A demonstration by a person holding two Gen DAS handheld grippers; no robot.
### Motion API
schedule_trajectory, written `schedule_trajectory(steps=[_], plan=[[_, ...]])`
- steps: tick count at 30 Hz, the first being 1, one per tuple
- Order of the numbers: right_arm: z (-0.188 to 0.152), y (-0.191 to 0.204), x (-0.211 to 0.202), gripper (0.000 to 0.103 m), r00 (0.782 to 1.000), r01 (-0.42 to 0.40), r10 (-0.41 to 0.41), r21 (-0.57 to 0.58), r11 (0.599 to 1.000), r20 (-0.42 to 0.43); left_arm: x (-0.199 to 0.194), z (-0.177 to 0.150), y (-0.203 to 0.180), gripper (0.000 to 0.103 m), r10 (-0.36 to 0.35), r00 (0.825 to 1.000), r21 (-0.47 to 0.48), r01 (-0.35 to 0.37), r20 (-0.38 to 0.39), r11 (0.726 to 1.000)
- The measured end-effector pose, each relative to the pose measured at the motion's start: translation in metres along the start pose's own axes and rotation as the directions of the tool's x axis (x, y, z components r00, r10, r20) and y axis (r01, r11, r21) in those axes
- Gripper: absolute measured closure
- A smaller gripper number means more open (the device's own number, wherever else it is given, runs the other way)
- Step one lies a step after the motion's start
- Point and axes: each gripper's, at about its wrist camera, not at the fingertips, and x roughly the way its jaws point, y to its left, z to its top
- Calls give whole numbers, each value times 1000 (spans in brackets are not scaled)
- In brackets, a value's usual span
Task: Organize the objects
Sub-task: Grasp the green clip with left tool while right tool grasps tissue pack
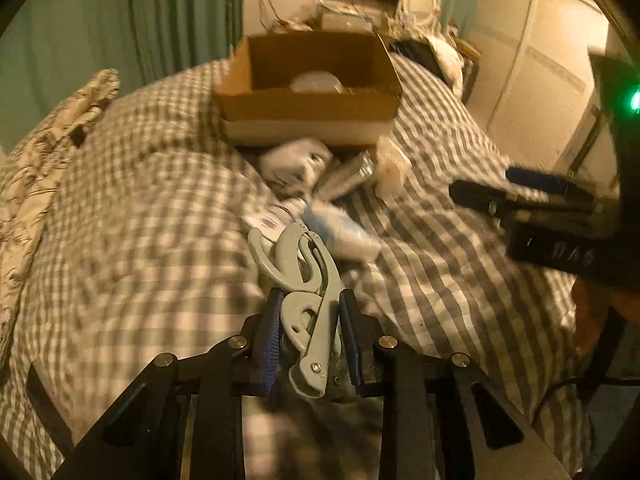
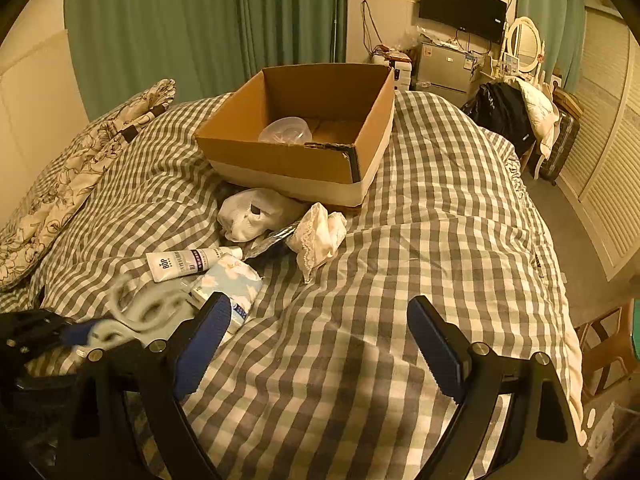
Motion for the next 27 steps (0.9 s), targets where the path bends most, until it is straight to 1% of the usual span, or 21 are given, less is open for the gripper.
schedule_trajectory(steps=[5,8,10,15,17,23,24,27], plan=[[2,18,-5,13,1000,-11,11,-39,999,5,-24,10,21,76,53,996,-37,-50,77,998],[4,34,1,13,999,-39,38,-71,997,-10,-27,15,30,76,56,994,-60,-51,95,997],[5,43,8,13,998,-62,60,-88,994,-29,-26,17,35,76,71,992,-69,-64,104,996],[3,64,44,13,987,-105,91,-107,989,-133,-20,17,49,76,78,992,-96,-68,104,993],[2,67,61,13,976,-130,112,-89,987,-186,-15,16,54,76,77,992,-106,-66,103,992],[-3,73,94,13,955,-150,127,-65,987,-269,-5,16,61,76,68,993,-121,-56,97,991],[-3,74,98,15,953,-150,126,-66,986,-277,-4,16,62,76,63,993,-124,-51,97,991],[-9,79,102,33,946,-159,127,-87,983,-297,-3,16,63,76,54,994,-128,-41,96,991]])
